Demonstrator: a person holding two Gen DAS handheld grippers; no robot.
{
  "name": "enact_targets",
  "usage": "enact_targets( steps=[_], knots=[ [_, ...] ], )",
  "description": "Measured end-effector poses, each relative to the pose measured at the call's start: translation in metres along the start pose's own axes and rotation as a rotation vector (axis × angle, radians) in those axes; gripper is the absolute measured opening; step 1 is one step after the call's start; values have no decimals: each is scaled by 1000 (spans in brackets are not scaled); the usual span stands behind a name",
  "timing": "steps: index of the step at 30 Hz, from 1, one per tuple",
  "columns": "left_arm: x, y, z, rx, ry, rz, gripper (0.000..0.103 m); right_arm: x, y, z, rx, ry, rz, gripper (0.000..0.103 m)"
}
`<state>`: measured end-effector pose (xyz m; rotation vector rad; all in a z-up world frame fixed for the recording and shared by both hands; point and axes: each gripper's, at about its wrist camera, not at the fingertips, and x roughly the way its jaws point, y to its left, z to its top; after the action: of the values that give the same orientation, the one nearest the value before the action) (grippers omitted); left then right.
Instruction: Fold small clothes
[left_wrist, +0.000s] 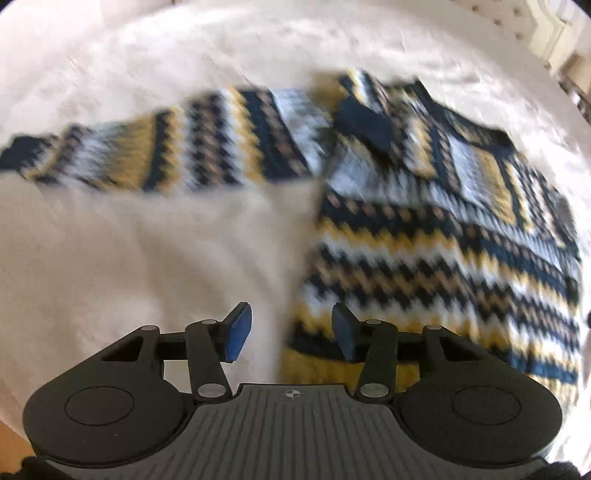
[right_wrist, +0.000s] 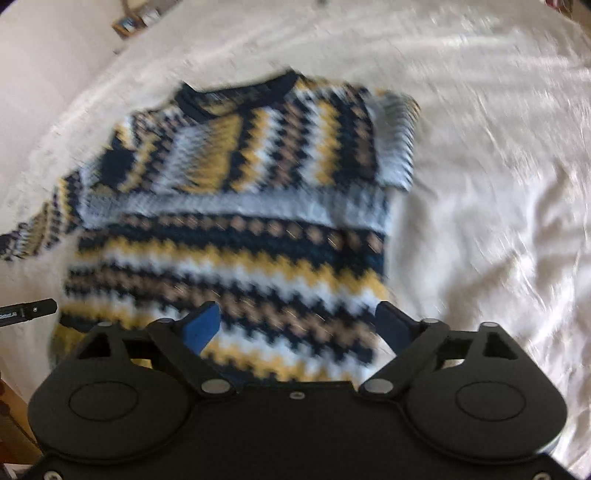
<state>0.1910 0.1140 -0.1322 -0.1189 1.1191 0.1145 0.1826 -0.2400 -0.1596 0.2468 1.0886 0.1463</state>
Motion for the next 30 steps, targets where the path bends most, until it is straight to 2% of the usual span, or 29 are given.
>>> enact_targets(
  steps=[3,6,8,17,22,30],
  knots=[
    [-7,24,10,-30,-45,26,70,-4,23,6,-40,-49,35,103],
    [-17,54,20,-64,-95,59,72,-3,45,8,-51,-57,65,103],
    [-22,76,27,-89,-119,82,77,-2,61,10,-60,-49,80,103],
    [-16,176,58,-180,-163,132,78,10,140,15,-146,-47,121,103],
    [-5,219,80,-201,-179,139,78,16,180,19,-178,-41,136,103],
    [41,259,101,-198,-118,129,79,27,222,22,-188,-25,129,103]
  ],
)
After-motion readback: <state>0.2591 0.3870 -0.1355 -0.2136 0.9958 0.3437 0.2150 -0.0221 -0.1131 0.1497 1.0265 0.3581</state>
